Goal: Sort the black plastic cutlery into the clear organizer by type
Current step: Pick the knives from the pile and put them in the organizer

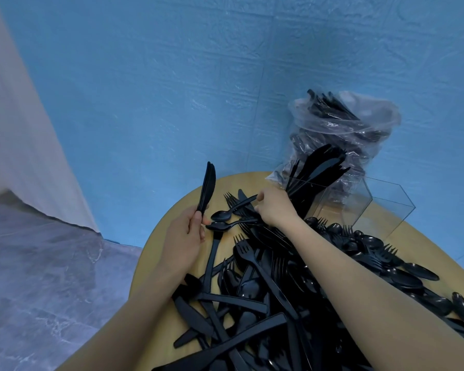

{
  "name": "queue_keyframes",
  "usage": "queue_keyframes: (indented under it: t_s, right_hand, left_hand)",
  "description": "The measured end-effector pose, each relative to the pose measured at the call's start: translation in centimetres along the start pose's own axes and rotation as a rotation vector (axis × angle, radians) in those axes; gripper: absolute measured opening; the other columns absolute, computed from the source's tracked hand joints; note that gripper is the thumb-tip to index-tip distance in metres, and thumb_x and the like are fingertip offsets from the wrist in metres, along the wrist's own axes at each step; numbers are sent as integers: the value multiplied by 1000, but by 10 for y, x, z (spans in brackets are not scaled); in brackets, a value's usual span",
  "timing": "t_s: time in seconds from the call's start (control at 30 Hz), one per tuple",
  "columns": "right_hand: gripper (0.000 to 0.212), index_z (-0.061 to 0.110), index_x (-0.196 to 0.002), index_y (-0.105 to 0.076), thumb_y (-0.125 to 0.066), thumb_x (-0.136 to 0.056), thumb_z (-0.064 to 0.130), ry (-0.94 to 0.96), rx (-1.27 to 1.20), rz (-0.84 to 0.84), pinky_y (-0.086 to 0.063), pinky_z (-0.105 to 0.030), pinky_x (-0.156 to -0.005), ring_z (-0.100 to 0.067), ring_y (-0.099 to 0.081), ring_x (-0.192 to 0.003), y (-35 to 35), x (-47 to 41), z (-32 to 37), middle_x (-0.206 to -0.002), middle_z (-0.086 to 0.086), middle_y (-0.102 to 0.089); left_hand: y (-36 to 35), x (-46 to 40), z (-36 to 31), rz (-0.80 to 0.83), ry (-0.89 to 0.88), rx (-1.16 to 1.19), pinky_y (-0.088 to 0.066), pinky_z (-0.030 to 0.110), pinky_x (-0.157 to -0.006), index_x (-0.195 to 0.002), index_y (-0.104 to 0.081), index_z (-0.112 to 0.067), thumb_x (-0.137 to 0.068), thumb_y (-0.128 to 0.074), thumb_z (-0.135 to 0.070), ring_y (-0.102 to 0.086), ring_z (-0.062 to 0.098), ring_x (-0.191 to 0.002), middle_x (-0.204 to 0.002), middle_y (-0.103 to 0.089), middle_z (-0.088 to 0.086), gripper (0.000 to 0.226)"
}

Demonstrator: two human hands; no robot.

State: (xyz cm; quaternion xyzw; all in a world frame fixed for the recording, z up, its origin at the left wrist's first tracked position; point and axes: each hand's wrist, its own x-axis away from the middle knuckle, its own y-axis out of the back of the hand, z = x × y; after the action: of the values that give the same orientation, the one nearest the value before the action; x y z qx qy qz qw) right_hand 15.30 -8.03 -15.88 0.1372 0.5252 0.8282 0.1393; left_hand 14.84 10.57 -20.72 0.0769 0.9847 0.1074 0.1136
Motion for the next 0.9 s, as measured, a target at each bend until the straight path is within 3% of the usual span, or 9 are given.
queue_keyframes:
  t_s: [0.1, 0.27, 0.43, 0.47, 0.53, 0.63, 0.73, 0.9]
  right_hand:
    - [17, -1, -105, -62, -53, -93, 8, -1, -21, -6, -55, -44, -82, -32, -64, -90, 1, 5, -3, -105, -16, -62]
    - [23, 2, -103, -62, -48, -98, 20, -33, -15, 1, -45, -31, -66, -23, -55, -76, -2, 4, -2, -92, -9, -60]
    - [31, 1, -114, -57, -52, -97, 26, -54, -48, 132, -45, -33, -80, -27, -58, -100, -6, 1, 9, -110, -14, -61]
    - [28, 0, -110, -58, -53, -96, 24, -47, -60, 163, -44, -32, -80, -27, -57, -100, -5, 2, 10, -107, -13, -60]
    - [19, 5, -86, -54, -55, -95, 21, -41, -74, 200, -42, -28, -70, -20, -53, -80, -1, 3, 10, -86, -9, -53]
    - [38, 12, -64, -36, -58, -93, 20, -44, -75, 211, -31, -25, -54, -15, -36, -59, 8, 5, 8, -66, -3, -37]
    - [40, 14, -61, -35, -65, -88, 13, -69, -218, 167, -31, -25, -53, -14, -35, -57, 17, 6, 3, -64, -1, -36]
    - [35, 13, -61, -43, -72, -80, 5, -122, -407, -3, -39, -26, -68, -18, -48, -70, 28, 15, -6, -69, -4, -48]
  left_hand:
    - [-1, 0, 1, 4, -11, -22, -37, 20, -58, -92, -58, -22, -102, -33, -16, -43, 0, -52, -67, -51, 3, 29]
    - [0, -1, 3, -3, -14, -30, -38, 22, -60, -97, -61, -14, -103, -33, -17, -42, 0, -51, -66, -51, 3, 29]
    - [0, -1, 2, 4, -21, -21, -38, 24, -61, -98, -60, -12, -102, -33, -17, -42, 0, -51, -67, -51, 4, 28]
    - [0, -1, 2, 5, -20, -26, -38, 24, -61, -99, -61, -12, -102, -33, -17, -42, 1, -52, -67, -51, 3, 29]
    - [0, -1, 2, 4, -21, -31, -38, 25, -62, -100, -61, -10, -102, -33, -18, -43, 5, -55, -68, -51, 4, 29]
    - [0, -1, 3, 7, -24, -50, -37, 23, -61, -100, -62, -9, -102, -33, -18, -44, 9, -58, -67, -51, 3, 30]
    - [0, -1, 4, 11, -28, -52, -36, 25, -61, -100, -62, -7, -102, -33, -18, -44, 11, -59, -66, -50, 2, 31]
    - [0, -1, 4, 19, -49, -70, -36, 28, -60, -91, -59, -8, -102, -33, -18, -44, 13, -57, -64, -50, 2, 30]
